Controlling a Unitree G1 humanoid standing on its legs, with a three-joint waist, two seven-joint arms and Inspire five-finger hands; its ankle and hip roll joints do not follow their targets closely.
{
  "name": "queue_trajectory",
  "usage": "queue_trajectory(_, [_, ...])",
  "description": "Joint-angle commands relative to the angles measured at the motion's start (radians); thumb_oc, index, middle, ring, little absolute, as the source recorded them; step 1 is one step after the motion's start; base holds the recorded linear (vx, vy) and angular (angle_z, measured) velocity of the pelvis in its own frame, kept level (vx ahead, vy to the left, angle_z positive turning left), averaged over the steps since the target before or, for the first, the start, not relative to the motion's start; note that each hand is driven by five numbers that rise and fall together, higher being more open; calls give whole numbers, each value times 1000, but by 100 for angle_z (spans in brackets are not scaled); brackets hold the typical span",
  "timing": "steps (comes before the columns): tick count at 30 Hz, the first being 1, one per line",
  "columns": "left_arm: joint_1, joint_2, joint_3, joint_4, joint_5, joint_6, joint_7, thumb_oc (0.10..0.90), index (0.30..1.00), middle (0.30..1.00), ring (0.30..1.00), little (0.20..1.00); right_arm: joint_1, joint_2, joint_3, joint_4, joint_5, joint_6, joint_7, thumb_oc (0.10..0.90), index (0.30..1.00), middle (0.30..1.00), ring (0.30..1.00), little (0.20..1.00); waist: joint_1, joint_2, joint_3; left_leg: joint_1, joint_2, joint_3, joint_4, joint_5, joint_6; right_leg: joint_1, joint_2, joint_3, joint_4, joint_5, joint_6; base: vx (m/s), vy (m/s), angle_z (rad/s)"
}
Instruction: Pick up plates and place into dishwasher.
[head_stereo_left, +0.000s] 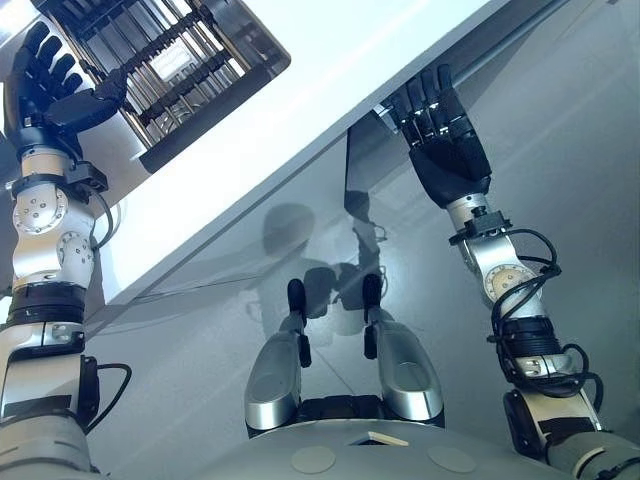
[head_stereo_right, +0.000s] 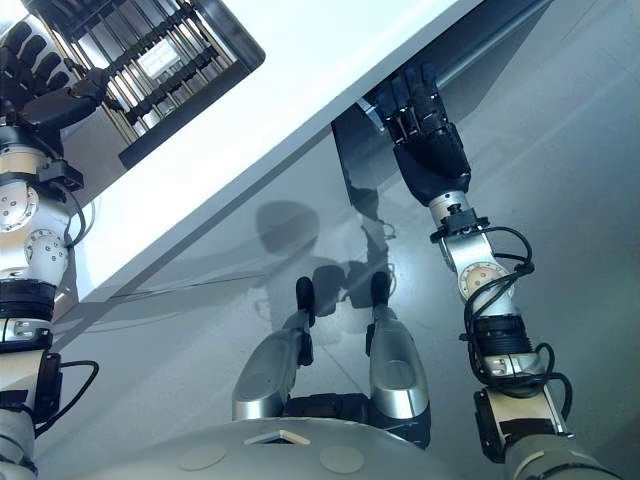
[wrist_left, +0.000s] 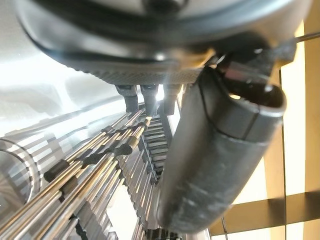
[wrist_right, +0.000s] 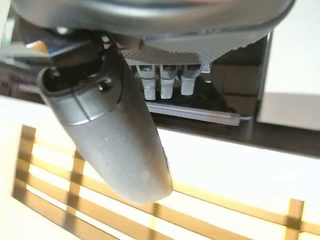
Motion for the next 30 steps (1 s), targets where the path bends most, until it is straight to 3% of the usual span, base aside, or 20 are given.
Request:
queue_trajectory(1, [9,4,8,-13,21,-127,2,800,900,900,900,900,-96,46,123,-177,-335,-137,-65,800,900,900,900,900,52,-46,-142,26,-129,89,83,-132,97,-18,6,63,127,-138,37,-4,41,1])
queue_trajectory(4, [38,-4,21,-23,19,-144,-1,800,900,900,900,900,-68,5,94,-161,-568,-253,-164,800,900,900,900,900,45,-48,-151,38,-127,93,73,-133,97,-13,9,65,127,-141,38,2,47,1])
queue_trajectory(5, [79,-18,35,-51,19,-163,3,800,900,900,900,900,-27,-51,61,-149,-854,-382,-313,800,900,900,900,900,38,-50,-161,52,-128,95,61,-137,98,-7,12,68,128,-149,40,-11,79,6])
queue_trajectory(7, [126,-39,56,-94,22,-172,13,800,900,900,900,900,18,-93,18,-153,-1119,-487,-520,800,900,900,900,900,31,-50,-176,59,-128,99,47,-133,101,-6,17,73,120,-142,39,-12,86,17])
queue_trajectory(10, [208,-105,98,-161,45,-193,22,800,900,900,900,900,114,-113,-80,-141,-1364,-544,-703,800,900,900,900,900,19,-49,-199,81,-130,102,35,-140,105,7,23,79,114,-146,41,26,83,21])
queue_trajectory(13, [266,-166,119,-205,64,-203,31,800,900,900,900,900,207,-102,-139,-67,-1346,-532,-737,800,900,900,900,900,9,-49,-226,108,-130,109,22,-149,108,30,27,82,102,-150,44,32,64,6])
queue_trajectory(17, [289,-190,143,-199,60,-208,15,800,900,900,900,900,279,-63,-188,97,-1172,-489,-697,800,900,900,900,900,-3,-55,-261,137,-127,121,3,-153,104,61,31,83,76,-151,50,35,30,0])
queue_trajectory(22, [282,-185,136,-175,41,-206,0,800,900,900,900,900,330,-6,-186,374,-956,-381,-545,800,900,900,900,900,1,-65,-299,163,-120,121,-18,-154,97,96,36,76,50,-151,55,17,-14,-4])
queue_trajectory(25, [254,-171,117,-166,25,-185,-12,800,900,900,900,900,330,3,-153,515,-917,-322,-469,800,900,900,900,900,10,-73,-314,174,-117,114,-21,-156,92,116,36,69,34,-149,55,10,-45,-1])
queue_trajectory(30, [212,-167,83,-158,15,-168,-36,800,900,900,900,900,318,10,-111,726,-945,-302,-397,800,900,900,900,900,27,-80,-341,185,-115,104,-17,-162,88,142,40,69,9,-143,54,17,-46,1])
